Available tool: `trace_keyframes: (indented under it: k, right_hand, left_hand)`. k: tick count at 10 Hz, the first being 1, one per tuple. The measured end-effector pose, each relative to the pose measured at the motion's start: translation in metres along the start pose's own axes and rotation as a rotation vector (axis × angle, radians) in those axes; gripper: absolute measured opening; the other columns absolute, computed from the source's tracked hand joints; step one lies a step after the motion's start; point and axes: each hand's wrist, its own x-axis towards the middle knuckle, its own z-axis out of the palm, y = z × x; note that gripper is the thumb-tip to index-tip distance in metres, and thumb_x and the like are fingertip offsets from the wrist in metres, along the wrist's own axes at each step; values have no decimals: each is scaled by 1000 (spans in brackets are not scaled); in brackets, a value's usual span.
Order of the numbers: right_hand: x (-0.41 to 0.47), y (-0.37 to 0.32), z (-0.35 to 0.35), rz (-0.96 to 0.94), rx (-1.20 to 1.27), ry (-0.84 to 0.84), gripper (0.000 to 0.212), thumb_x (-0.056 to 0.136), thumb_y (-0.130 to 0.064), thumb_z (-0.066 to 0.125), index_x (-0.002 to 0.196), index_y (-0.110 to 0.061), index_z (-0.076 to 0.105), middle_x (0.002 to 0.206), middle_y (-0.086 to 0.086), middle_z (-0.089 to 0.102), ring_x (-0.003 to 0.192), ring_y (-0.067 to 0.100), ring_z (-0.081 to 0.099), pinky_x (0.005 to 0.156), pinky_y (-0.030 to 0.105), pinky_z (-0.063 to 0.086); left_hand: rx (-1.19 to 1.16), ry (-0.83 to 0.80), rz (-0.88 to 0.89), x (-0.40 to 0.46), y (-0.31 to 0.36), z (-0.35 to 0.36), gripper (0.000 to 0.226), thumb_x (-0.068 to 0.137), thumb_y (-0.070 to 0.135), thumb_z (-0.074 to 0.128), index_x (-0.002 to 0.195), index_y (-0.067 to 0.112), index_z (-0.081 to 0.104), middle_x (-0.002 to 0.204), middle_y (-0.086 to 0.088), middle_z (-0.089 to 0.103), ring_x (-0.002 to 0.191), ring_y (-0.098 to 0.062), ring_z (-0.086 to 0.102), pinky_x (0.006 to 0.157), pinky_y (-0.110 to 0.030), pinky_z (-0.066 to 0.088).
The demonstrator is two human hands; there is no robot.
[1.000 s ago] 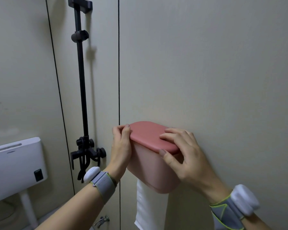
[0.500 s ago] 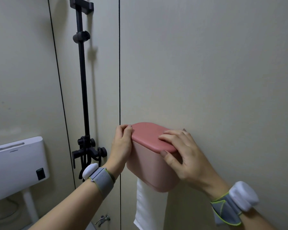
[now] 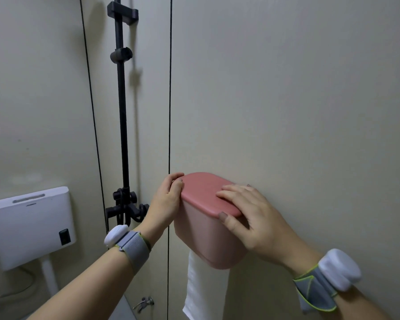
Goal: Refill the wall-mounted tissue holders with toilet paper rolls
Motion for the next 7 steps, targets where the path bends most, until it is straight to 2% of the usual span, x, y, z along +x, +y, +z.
trace_keyframes:
  k: [1, 2, 3, 4, 5, 6, 7]
  right_hand:
    - [1, 3, -1, -30, -16, -14, 61, 90, -63, 34, 134, -26, 54, 141, -8, 49, 134, 9, 38, 116, 31, 28]
    - [3, 8, -3, -26, 35, 7, 60, 89, -64, 37, 133, -28, 55, 139, -11, 50, 132, 8, 39, 113, 32, 32]
    - [3, 10, 2, -43, 34, 31, 61, 88, -63, 37, 131, -26, 57, 137, -8, 52, 130, 11, 42, 111, 34, 35]
    - [4, 8, -2, -55, 42, 21, 59, 87, -62, 38, 128, -26, 59, 131, -8, 56, 124, 13, 46, 109, 32, 37]
    - [9, -1, -11, -24, 111, 33, 41, 90, -49, 54, 122, -25, 62, 121, -8, 63, 114, 15, 53, 100, 29, 42]
    - [14, -29, -10, -73, 139, 97, 30, 90, -35, 60, 119, -25, 63, 119, -6, 65, 111, 16, 54, 96, 28, 43]
    - [12, -74, 3, -136, 239, 90, 25, 90, -25, 62, 114, -23, 66, 114, -6, 67, 108, 16, 55, 95, 28, 42]
  left_hand:
    - [32, 22, -41, -11, 4, -4, 27, 101, 40, 44, 123, 33, 59, 112, 20, 61, 110, -4, 54, 98, -32, 45]
    - [77, 43, -27, -29, 4, -12, 34, 98, 48, 48, 130, 37, 54, 121, 17, 62, 108, 2, 58, 100, -36, 48]
    - [174, 64, -6, -49, 4, -29, 31, 98, 46, 51, 127, 34, 55, 118, 16, 63, 108, -3, 62, 96, -35, 51]
    - [256, 114, -12, -72, 8, -54, 21, 100, 33, 52, 119, 28, 59, 113, 6, 68, 104, -12, 66, 92, -37, 53]
    - [324, 141, 9, -100, 20, -83, 12, 100, 30, 53, 108, 34, 62, 106, 9, 69, 100, -8, 66, 82, -30, 54]
    - [388, 176, 52, -130, 34, -118, 14, 99, 27, 55, 99, 39, 62, 101, 12, 70, 95, 3, 66, 78, -20, 51]
    - [400, 239, 73, -166, 42, -153, 13, 99, 25, 56, 102, 36, 62, 102, 8, 70, 97, -5, 66, 77, -17, 49]
